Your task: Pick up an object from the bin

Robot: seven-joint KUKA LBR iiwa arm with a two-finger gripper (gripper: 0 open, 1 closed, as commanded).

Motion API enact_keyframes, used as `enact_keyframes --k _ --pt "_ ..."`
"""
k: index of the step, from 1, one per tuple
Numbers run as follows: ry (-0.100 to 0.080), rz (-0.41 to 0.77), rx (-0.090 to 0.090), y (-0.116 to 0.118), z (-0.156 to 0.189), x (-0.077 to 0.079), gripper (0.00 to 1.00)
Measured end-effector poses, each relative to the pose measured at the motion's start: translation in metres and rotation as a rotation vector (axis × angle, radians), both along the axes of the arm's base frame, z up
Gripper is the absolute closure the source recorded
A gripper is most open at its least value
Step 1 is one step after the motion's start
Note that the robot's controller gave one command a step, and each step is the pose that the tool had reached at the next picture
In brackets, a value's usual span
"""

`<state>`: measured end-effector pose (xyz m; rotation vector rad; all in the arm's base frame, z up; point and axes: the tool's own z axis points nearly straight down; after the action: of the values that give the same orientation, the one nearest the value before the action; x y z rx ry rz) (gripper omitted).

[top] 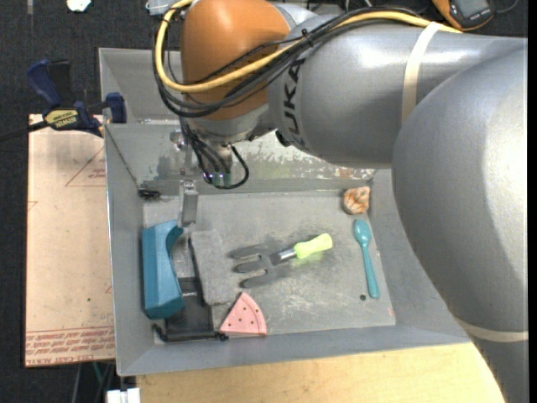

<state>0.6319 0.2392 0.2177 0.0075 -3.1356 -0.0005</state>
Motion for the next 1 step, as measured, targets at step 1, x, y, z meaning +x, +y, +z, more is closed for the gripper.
enact_keyframes --k 1 --pt "-0.008 -0.004 0.002 -0.0013 0.0058 0.0017 0.0"
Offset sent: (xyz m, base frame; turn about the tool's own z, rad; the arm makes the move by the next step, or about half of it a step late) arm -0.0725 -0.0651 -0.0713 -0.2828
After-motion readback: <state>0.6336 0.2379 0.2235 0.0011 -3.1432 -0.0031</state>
